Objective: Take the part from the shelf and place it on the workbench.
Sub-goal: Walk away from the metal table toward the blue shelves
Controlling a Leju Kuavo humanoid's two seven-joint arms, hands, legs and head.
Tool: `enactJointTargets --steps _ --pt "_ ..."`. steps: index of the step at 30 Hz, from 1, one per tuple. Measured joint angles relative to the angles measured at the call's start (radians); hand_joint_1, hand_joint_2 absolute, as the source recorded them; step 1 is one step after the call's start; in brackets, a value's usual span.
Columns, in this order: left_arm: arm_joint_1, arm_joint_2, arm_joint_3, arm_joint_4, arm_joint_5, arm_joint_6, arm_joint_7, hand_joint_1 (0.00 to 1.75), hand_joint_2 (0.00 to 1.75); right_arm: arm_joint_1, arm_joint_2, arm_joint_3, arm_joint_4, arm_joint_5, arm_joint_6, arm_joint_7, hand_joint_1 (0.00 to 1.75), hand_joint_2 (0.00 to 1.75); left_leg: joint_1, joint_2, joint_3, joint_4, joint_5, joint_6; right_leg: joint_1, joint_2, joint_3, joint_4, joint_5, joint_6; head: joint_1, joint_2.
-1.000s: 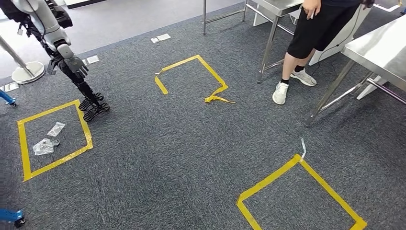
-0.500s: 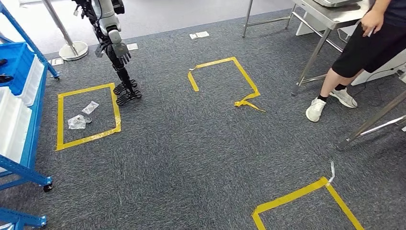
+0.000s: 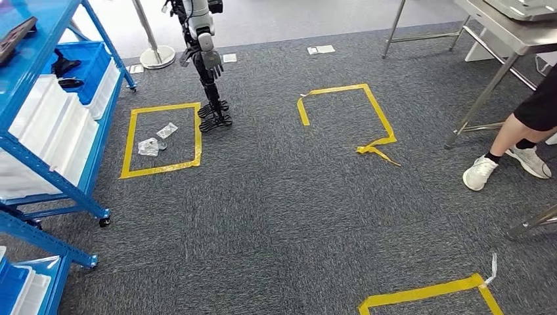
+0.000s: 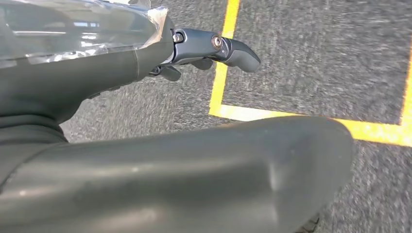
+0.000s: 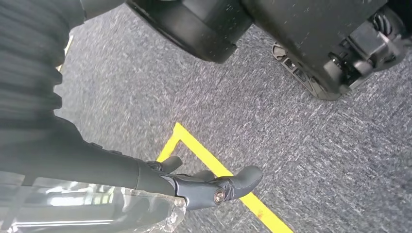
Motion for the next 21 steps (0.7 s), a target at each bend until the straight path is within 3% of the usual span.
enactJointTargets --steps 2,3,4,6,8,10,12,13,14,15,17,19,21 --pt "-0.002 0.001 0.000 0.000 0.000 -0.001 -0.001 0.00 0.00 0.000 0.000 0.000 0.000 0.000 0.000 0.000 0.00 1.75 -0.005 0.051 0.074 -0.130 0.043 0.008 0.007 -0.022 0.003 0.001 -0.005 0.004 -0.001 0.000" --pt "-0.004 0.001 0.000 0.000 0.000 -0.001 -0.001 0.00 0.00 0.000 0.000 0.000 0.000 0.000 0.000 0.000 0.00 1.75 -0.008 0.069 0.094 -0.168 0.050 0.014 0.011 -0.031 0.003 0.002 -0.007 0.008 0.000 0.000" --pt "-0.006 0.001 0.000 0.000 0.001 -0.002 -0.002 0.00 0.00 0.000 0.000 0.000 0.000 0.000 0.000 0.000 0.00 1.75 -0.013 0.077 0.101 -0.185 0.048 0.020 0.015 -0.041 0.005 0.001 -0.010 0.012 0.000 0.000" --pt "-0.006 0.000 0.000 0.000 0.003 -0.001 -0.002 0.00 0.00 -0.001 0.001 0.000 0.000 0.002 0.000 0.000 0.00 1.75 -0.018 0.053 0.098 -0.190 0.050 0.034 0.017 -0.061 0.012 -0.002 -0.013 0.020 0.002 0.000" --pt "-0.004 0.001 0.000 0.000 0.007 0.002 -0.001 0.00 0.00 -0.005 0.001 0.000 0.000 0.006 0.000 0.000 0.00 1.75 -0.014 0.030 0.098 -0.197 0.057 0.048 0.014 -0.029 0.004 0.024 -0.032 0.027 0.003 0.000" --pt "-0.006 0.000 0.000 0.000 0.012 0.006 0.000 0.00 0.00 -0.006 0.001 0.000 0.000 0.008 0.003 -0.001 0.00 1.75 -0.009 0.006 0.096 -0.201 0.064 0.059 0.010 0.038 -0.047 0.131 -0.085 0.024 0.007 0.000" --pt "-0.008 -0.001 0.000 0.000 0.013 0.008 0.000 0.00 0.00 -0.009 0.000 0.000 0.000 0.010 0.005 -0.003 0.00 1.75 -0.008 -0.022 0.092 -0.201 0.067 0.063 0.009 0.067 -0.111 0.266 -0.134 0.020 0.009 0.000" --pt "-0.008 -0.002 0.000 0.000 0.014 0.008 0.000 0.00 0.00 -0.012 0.000 0.000 0.000 0.011 0.005 -0.004 0.00 1.75 -0.008 -0.037 0.092 -0.200 0.067 0.063 0.009 0.069 -0.125 0.296 -0.138 0.025 0.009 0.000" --pt "-0.007 -0.002 0.000 0.000 0.014 0.008 0.000 0.00 0.00 -0.014 0.000 0.000 0.000 0.012 0.006 -0.004 0.00 1.75 -0.007 -0.053 0.094 -0.200 0.068 0.062 0.007 0.072 -0.121 0.285 -0.124 0.033 0.009 0.000" --pt "-0.007 -0.002 0.000 0.000 0.014 0.007 -0.001 0.00 0.00 -0.014 0.000 0.001 0.000 0.013 0.006 -0.003 0.00 1.75 -0.006 -0.070 0.096 -0.200 0.068 0.061 0.005 0.078 -0.098 0.233 -0.096 0.043 0.009 0.000" --pt "-0.007 -0.003 0.000 0.000 0.013 0.007 -0.001 0.00 0.00 -0.012 -0.001 0.001 0.000 0.014 0.006 -0.001 0.00 1.75 -0.006 -0.102 0.094 -0.196 0.070 0.053 -0.004 0.123 -0.038 0.089 -0.033 0.059 0.010 0.000" --pt "-0.007 -0.003 0.000 0.000 0.012 0.006 -0.002 0.00 0.00 -0.009 -0.001 0.001 0.001 0.013 0.007 0.001 0.00 1.75 -0.008 -0.126 0.086 -0.194 0.073 0.040 -0.008 0.160 -0.013 0.014 -0.005 0.055 0.009 0.000" --pt "-0.004 -0.002 0.000 0.000 0.011 0.005 -0.002 0.00 0.00 -0.010 0.000 0.000 0.001 0.012 0.006 0.003 0.00 1.75 -0.006 -0.147 0.079 -0.199 0.080 0.026 -0.006 0.148 -0.011 0.007 -0.001 0.038 0.008 0.000"
